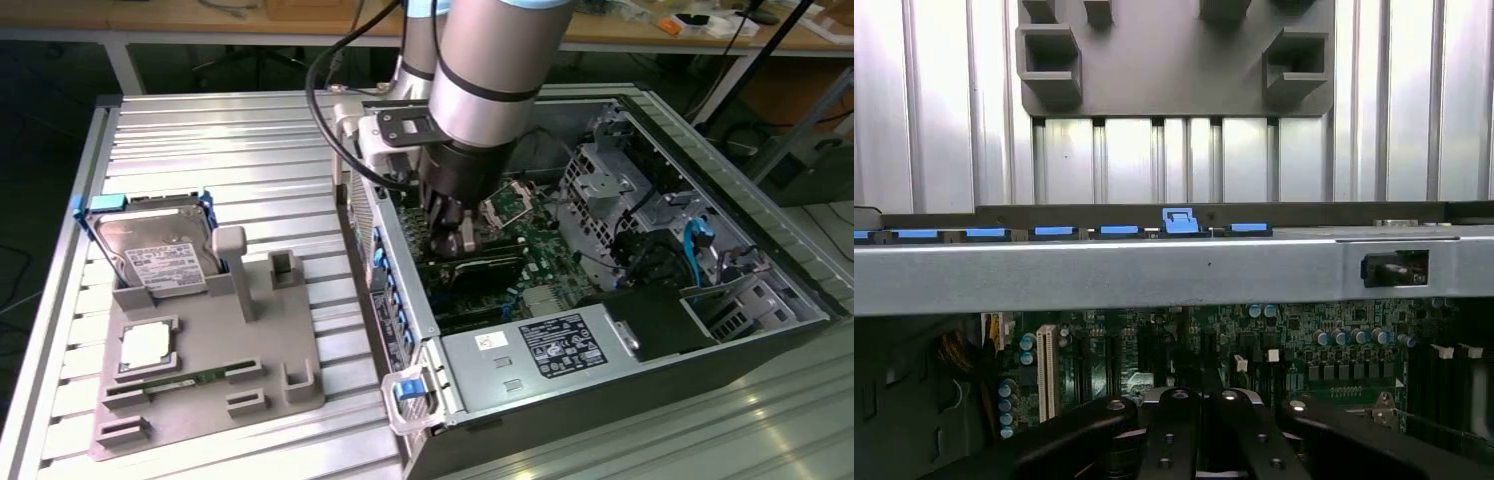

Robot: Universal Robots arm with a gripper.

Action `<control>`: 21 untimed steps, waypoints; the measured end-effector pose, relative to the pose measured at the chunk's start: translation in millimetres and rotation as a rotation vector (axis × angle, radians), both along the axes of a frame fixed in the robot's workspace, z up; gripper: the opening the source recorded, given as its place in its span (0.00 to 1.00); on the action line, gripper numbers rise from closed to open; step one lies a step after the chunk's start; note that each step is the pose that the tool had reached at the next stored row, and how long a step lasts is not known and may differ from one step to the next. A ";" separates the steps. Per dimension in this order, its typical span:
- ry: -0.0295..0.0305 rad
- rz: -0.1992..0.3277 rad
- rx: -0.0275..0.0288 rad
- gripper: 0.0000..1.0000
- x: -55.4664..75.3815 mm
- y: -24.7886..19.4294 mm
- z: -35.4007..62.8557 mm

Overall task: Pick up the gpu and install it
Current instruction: 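Press down on the gpu until it lock into place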

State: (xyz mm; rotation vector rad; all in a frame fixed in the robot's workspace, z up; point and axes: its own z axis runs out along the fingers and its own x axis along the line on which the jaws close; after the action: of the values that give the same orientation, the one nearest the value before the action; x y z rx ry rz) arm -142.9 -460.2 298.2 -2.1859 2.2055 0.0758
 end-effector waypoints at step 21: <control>0.0047 -0.002 -0.0001 0.11 -24.2 0.0 13.7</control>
State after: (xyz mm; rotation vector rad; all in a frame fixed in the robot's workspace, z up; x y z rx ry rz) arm -167.1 -460.2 311.8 -2.1863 2.2096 0.0808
